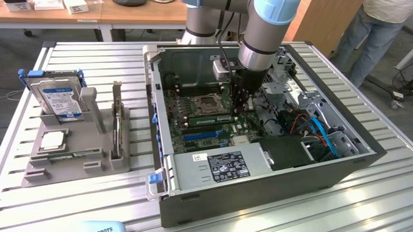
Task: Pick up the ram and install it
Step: 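Press down the ram until it locks into place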
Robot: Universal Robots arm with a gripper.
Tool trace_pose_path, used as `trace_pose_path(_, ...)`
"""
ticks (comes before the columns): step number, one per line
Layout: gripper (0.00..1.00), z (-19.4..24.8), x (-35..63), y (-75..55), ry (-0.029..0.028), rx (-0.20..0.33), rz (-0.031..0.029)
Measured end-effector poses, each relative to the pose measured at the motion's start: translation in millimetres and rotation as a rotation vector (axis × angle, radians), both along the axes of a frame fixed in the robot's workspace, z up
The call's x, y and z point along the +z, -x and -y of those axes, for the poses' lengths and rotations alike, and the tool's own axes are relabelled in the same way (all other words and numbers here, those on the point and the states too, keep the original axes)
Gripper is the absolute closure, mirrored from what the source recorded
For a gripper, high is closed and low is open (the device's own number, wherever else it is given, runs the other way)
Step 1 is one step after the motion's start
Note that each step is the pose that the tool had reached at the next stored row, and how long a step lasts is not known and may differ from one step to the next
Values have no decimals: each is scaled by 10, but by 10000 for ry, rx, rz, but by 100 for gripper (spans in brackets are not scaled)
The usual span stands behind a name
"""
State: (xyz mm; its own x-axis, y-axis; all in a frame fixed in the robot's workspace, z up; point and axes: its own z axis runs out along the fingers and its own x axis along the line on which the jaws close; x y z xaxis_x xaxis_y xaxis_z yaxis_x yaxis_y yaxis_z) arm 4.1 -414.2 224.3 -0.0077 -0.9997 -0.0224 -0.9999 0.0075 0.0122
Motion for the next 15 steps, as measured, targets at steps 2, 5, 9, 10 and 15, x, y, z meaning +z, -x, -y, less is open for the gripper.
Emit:
trace_pose_path(2,90,0,0,0,0,0,0)
trace_pose_path(5,90,0,-11,0,-2,1,2)
trace_pose_path(9,90,0,-12,0,1,0,-1)
trace_pose_path(10,90,0,-14,0,-2,0,0)
trace_pose_path(15,90,0,-21,0,0,0,0)
